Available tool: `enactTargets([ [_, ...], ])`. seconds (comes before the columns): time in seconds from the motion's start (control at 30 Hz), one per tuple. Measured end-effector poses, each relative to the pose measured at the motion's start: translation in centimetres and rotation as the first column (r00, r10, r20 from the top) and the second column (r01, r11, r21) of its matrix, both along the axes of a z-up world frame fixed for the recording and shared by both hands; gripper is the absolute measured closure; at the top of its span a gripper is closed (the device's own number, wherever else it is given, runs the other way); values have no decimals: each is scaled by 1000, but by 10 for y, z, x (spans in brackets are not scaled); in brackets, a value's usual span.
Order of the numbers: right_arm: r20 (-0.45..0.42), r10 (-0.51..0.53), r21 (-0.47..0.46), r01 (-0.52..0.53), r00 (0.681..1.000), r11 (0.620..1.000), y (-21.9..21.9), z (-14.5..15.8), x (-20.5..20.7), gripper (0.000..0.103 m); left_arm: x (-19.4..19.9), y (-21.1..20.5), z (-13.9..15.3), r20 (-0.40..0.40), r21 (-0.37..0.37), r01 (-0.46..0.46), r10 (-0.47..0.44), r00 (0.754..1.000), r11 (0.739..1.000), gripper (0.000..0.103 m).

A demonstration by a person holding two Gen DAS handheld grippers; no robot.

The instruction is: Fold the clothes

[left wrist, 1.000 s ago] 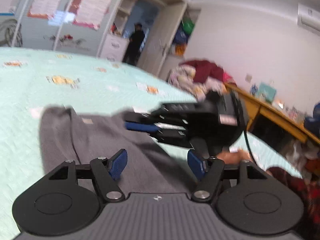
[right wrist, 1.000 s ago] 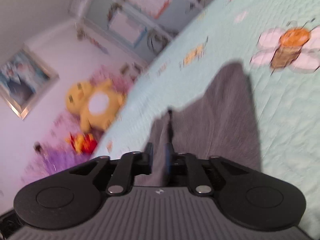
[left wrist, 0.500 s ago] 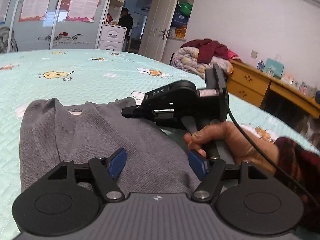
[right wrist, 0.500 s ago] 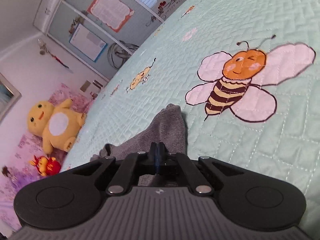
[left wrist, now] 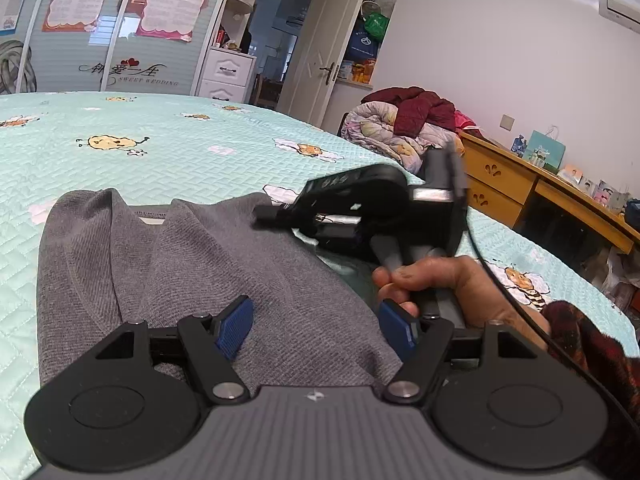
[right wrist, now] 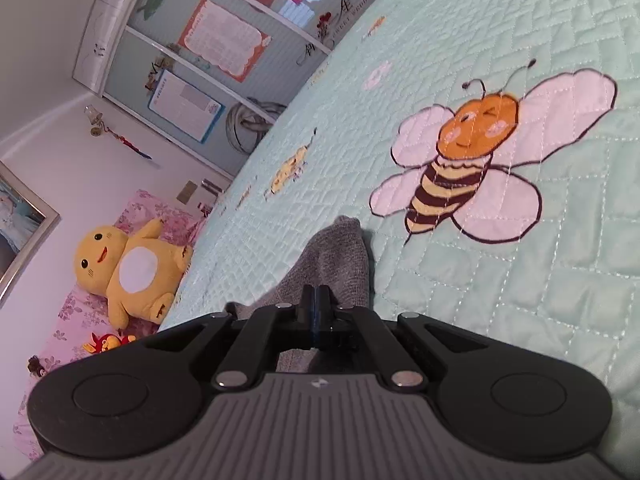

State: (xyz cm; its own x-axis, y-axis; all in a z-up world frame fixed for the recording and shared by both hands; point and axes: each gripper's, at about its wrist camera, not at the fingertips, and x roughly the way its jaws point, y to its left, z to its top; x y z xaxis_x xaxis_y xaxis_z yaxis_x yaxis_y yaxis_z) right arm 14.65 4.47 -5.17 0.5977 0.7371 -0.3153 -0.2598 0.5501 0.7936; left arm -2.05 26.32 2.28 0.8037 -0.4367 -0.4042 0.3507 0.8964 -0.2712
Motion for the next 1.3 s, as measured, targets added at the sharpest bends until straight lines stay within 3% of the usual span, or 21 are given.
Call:
enactTargets([
  [0.03, 33, -7, 7, 7, 999, 1000, -3, 4, -5, 95, 0, 0, 0, 0, 2, -1, 1, 1000, 1000, 30],
  [0.1, 124, 5, 39, -10, 992, 999, -7, 14, -12, 90, 0, -1, 0, 1, 4, -1, 1, 1000, 1000, 30],
  [0.13, 130, 17, 37, -22, 991, 999, -6, 16, -10, 84, 0, -1, 0, 0, 6, -2, 2, 1000, 1000, 30],
  [0.17, 98, 16, 6, -16, 995, 1000, -4, 14, -5, 80, -1, -2, -1, 0, 7, -2, 2, 1000, 1000, 30],
  [0.23, 3, -3, -32, 3, 1000, 999, -2, 3, 6, 94, -2, 2, 1, 3, -18, -4, 4, 1000, 1000, 30],
  [0.3, -4, -29, 15, 30, 1000, 999, -13, 3, 8, 92, -5, 10, 4, 10, -68, -10, 11, 1000, 998, 30],
  [0.33, 13, -54, 20, 54, 998, 998, -18, 4, 6, 86, -7, 19, 5, 11, -129, -17, 19, 1000, 991, 31],
  [0.37, 27, -77, 27, 76, 997, 997, -23, 6, 4, 78, -9, 30, 7, 10, -199, -23, 25, 1000, 980, 32],
  [0.4, 30, -90, 41, 89, 995, 995, -29, 6, 3, 62, -10, 42, 10, 15, -250, -44, 49, 999, 967, 32],
  [0.43, 32, -103, 54, 101, 994, 993, -34, 6, 3, 57, -11, 54, 13, 25, -287, -78, 89, 996, 955, 32],
  [0.5, 22, -117, 50, 116, 993, 992, -38, 3, 5, 57, -10, 79, 19, 52, -322, -174, 201, 978, 931, 33],
  [0.57, 15, -115, 38, 114, 993, 993, -36, 2, 8, 57, -1, 105, 21, 39, -341, -299, 332, 943, 891, 33],
  [0.73, 24, -60, -2, 60, 998, 998, -19, 4, 11, 57, 59, 165, -8, -224, -395, -512, 461, 859, 762, 36],
  [0.77, 27, -46, -10, 46, 999, 999, -16, 4, 12, 57, 69, 173, -14, -261, -404, -529, 460, 849, 747, 36],
  [0.83, 32, -19, -25, 20, 999, 999, -8, 5, 13, 57, 82, 181, -21, -291, -404, -521, 435, 852, 752, 39],
  [1.03, 44, 24, -43, -22, 999, 999, -1, 8, 13, 57, 94, 177, -15, -242, -339, -455, 391, 888, 824, 40],
  [1.17, 47, 30, -44, -28, 998, 999, -2, 10, 16, 57, 104, 170, -12, -211, -226, -411, 367, 906, 883, 42],
  [1.3, 52, 33, -61, -30, 998, 998, 0, 11, 16, 57, 117, 164, -17, -203, -152, -362, 330, 922, 920, 45],
])
